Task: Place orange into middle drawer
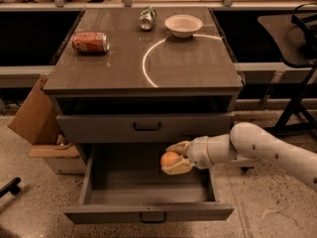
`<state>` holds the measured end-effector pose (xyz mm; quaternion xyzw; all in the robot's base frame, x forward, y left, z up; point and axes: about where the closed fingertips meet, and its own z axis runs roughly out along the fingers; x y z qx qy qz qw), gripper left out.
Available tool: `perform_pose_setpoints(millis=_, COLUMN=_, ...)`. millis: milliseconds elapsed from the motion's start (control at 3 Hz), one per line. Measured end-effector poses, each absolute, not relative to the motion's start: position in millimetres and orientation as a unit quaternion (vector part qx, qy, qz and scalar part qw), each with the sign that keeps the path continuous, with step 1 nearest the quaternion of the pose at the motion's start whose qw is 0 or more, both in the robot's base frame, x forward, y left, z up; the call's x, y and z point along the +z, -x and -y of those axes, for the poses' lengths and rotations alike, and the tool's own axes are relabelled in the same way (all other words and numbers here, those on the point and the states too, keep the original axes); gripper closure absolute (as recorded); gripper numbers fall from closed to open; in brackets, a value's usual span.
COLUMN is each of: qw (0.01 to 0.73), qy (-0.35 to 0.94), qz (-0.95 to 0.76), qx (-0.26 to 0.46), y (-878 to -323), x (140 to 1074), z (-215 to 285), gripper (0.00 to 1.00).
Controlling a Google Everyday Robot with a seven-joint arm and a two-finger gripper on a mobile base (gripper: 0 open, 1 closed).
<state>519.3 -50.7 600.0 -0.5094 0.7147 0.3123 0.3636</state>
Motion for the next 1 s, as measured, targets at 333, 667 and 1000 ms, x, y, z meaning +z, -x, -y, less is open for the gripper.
perform_pose_setpoints(millis=333, qw=0.358, qy=0.506, qz=-0.719, qx=0.315, y=-520.2, x=591.5, z=49.1, gripper=1.00)
perform_pose_setpoints(millis=667, qw=0.344, qy=0.492, qz=-0.739, qx=0.305, y=-522.4, x=562.0, z=53.5, gripper=1.00)
perform_pose_setpoints(millis=1000, qw=0.341, qy=0.470, qz=-0.761, qx=0.291, y=-525.9, x=535.8, z=59.2, gripper=1.00)
